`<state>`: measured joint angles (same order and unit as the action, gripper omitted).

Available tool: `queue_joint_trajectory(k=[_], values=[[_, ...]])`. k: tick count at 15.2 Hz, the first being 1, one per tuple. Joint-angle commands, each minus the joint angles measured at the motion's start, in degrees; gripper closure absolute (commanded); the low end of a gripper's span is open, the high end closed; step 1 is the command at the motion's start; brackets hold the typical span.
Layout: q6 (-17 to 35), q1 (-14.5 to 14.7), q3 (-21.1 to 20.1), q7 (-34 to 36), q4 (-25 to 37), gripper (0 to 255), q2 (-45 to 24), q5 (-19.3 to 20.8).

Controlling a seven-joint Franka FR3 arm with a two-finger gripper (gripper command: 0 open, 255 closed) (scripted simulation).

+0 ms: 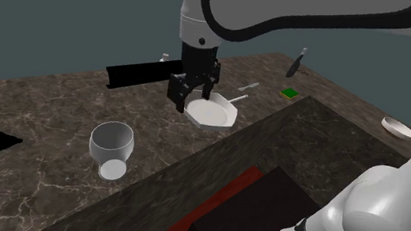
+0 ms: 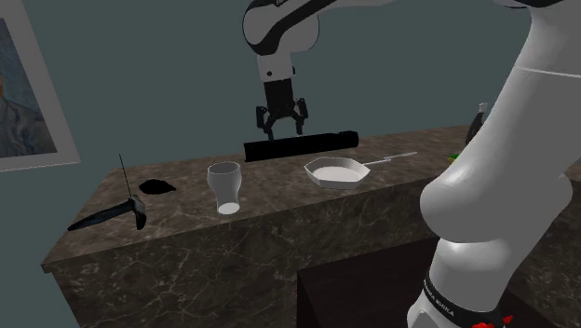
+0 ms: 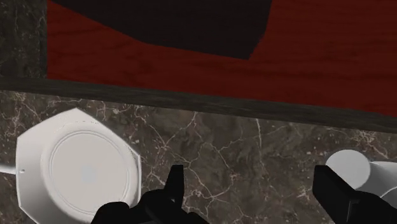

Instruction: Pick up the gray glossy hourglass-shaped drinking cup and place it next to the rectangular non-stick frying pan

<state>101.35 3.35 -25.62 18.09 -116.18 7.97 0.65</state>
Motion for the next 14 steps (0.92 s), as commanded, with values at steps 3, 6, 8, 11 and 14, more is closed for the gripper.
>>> queue_joint_trajectory(k=[3,6,8,11,14], values=[[0.3,1.8,-3.1,6.3,6.4,0,-9.5,3.5],[-0.4,4.0,-4.4,10.6,12.5,0,-17.1,6.8],[-1.3,5.9,-4.8,13.1,17.0,0,-22.3,9.0],[-3.3,9.4,-4.8,16.4,24.6,0,-30.1,12.2],[-3.5,10.9,-4.4,17.4,27.1,0,-33.2,13.3]])
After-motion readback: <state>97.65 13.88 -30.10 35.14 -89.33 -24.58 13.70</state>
